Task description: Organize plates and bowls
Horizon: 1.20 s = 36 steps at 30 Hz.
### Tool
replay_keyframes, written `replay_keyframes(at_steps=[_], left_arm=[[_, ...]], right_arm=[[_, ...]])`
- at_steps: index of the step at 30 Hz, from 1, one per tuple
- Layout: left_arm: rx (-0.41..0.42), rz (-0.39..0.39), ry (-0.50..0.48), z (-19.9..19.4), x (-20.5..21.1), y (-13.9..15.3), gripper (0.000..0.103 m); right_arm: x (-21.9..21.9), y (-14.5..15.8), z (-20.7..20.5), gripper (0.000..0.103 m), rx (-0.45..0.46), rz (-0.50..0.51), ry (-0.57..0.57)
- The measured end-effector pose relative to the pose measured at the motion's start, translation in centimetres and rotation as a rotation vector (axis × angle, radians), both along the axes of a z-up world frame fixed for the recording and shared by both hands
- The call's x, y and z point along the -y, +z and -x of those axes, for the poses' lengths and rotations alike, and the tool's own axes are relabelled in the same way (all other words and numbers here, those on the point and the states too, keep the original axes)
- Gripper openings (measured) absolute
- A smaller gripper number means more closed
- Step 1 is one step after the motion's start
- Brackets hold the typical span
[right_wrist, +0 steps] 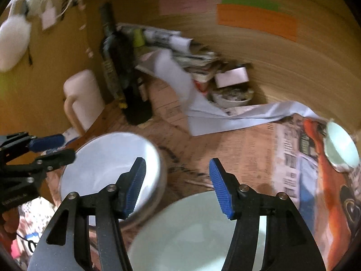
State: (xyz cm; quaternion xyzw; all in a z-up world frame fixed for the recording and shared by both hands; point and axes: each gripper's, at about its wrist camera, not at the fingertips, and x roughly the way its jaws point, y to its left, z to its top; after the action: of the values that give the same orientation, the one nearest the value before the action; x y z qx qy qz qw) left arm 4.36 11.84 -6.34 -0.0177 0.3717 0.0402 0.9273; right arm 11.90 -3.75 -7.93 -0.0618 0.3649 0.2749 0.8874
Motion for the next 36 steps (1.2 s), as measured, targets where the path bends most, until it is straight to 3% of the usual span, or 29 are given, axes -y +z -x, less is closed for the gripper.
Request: replay_keyframes(at_steps=[6,15,21,28,36], left_arm=[[0.082,0.031,-0.054,-2.2,2.1,2.6,0.066],[0.094,0.087,-0.145,-8.1,6.4,4.1,0.071],[0.035,0.094,-0.215,-12.7,9.9,3.3,0.072],[-0.096,0.095,-0.288,-18.6,13.8,0.6,0.072],[-0.195,0.032,-0.316,-23.2,17.2,-2.1,0.072]], right_arm=[[5.6,1.7,-2.0,0.055,0.048,0.008,-0.144],[15.4,2.4,-6.7,0.055,0.048,0.013,-0.372],[20.7,1.6,-9.5,0.055,0.018,0.01,-0.499],[25.0,-0.2,-12.4,0.055,-0.036,0.012,-0.615],[27.5,-2.6,-15.0,0.055,-0.14,-0.022,-0.686]])
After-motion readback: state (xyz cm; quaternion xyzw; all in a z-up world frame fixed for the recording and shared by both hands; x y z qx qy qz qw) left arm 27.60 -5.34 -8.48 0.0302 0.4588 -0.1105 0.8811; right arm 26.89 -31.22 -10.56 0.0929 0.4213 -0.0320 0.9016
